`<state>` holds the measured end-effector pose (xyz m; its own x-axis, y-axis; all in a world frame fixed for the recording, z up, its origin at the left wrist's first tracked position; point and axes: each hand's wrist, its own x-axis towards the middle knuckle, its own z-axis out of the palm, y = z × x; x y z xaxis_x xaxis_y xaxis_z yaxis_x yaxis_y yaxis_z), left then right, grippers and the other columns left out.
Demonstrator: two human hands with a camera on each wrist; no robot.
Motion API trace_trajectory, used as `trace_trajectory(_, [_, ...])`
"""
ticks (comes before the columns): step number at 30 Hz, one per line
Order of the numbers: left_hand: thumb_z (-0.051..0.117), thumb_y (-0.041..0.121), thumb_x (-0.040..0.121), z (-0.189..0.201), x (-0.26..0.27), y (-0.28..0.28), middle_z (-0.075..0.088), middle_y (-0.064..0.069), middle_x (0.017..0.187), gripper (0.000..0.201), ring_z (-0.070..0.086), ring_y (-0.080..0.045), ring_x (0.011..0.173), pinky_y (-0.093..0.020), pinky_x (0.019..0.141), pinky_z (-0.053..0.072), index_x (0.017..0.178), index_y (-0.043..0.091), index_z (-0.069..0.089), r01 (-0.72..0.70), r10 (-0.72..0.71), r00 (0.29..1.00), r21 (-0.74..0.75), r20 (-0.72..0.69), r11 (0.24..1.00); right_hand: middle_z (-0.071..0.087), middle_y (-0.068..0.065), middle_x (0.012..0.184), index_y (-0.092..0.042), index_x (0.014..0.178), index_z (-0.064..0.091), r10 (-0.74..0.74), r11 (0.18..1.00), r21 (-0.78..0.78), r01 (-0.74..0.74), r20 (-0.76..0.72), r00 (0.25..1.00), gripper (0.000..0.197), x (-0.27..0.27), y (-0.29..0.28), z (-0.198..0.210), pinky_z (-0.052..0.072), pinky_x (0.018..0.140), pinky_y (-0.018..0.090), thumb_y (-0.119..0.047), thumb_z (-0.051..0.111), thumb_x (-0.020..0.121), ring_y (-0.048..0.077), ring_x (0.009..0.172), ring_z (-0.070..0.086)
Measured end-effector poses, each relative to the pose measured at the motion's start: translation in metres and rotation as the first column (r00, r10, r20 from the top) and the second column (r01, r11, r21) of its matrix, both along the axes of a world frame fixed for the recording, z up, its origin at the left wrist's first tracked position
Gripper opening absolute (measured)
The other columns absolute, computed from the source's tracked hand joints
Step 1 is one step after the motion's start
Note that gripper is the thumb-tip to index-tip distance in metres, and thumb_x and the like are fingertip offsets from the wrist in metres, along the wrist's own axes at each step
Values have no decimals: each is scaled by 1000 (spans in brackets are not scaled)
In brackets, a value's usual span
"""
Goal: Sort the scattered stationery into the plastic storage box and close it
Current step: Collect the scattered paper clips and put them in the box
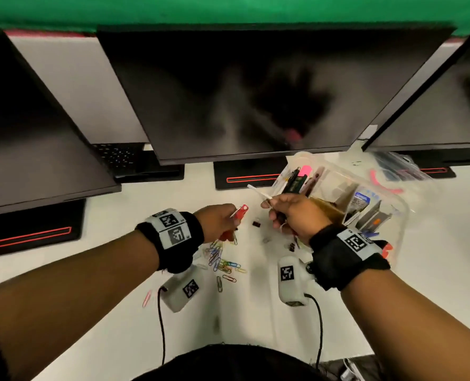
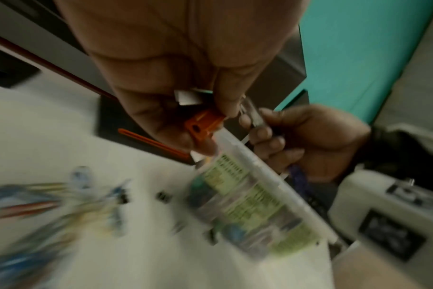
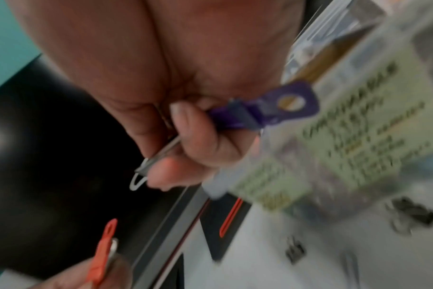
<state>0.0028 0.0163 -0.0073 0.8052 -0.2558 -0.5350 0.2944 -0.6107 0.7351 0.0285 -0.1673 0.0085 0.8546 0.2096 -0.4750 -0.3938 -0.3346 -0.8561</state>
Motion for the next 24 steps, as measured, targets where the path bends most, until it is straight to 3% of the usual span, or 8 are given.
trace_trajectory(5, [44,7,98,34,40,-75,48,-2,66,19,55,-1,35,-16,45,46,82,14,53,-196,155,976,-316,-152,928,53,7,56,-8,69,63,-301,951,-76,301,15,954,32,28,-72,14,29,38,20,-9,44,95,18,44,45])
trace_trajectory(8, [47,9,96,34,63,-115,52,-1,57,18,51,-1,30,-12,37,40,80,13,53,-243,173,958,-326,-229,914,53,13,56,-1,67,59,-362,925,-141,353,-46,931,29,43,-98,12,30,37,21,-4,46,93,23,44,45])
trace_trajectory(11, [50,15,96,30,83,-145,49,0,56,26,44,0,27,-10,33,33,70,13,51,-296,217,932,-264,-291,918,57,9,54,-5,69,56,-361,918,-213,336,-93,928,23,56,-114,7,36,33,17,-4,50,91,16,33,50])
trace_trajectory(15, [47,18,98,33,100,-176,51,-4,71,22,48,-2,27,-9,28,34,78,10,50,-403,310,887,-249,-342,881,54,7,83,-14,72,48,-353,931,-167,325,-186,917,22,72,-121,11,52,48,24,-7,49,93,16,63,55])
trace_trajectory(17, [45,17,99,37,106,-185,57,-12,104,20,70,-16,68,-20,53,55,113,5,52,-459,339,864,-303,-373,835,47,12,83,-7,76,47,-422,905,-52,423,-250,872,19,78,-116,16,54,53,31,-3,45,95,24,65,49])
trace_trajectory(19, [44,21,99,37,112,-190,48,-22,130,43,58,-36,114,-38,88,51,136,1,37,-487,353,848,-320,-394,813,41,12,81,-2,77,44,-465,871,14,491,-297,834,19,83,-113,23,55,63,40,1,41,95,30,69,46])
trace_trajectory(22, [44,26,99,36,115,-188,46,-30,135,50,51,-41,122,-43,98,46,139,-2,34,-515,386,835,-308,-392,800,43,14,80,-1,73,39,-444,877,33,479,-319,837,22,88,-116,29,46,49,39,3,35,94,29,71,48])
trace_trajectory(24, [42,29,100,35,112,-181,44,-29,138,51,49,-39,126,-43,101,44,139,-2,34,-498,372,841,-294,-393,816,46,13,80,-4,74,42,-405,908,-23,418,-301,863,19,90,-121,27,40,51,34,0,39,93,27,64,47])
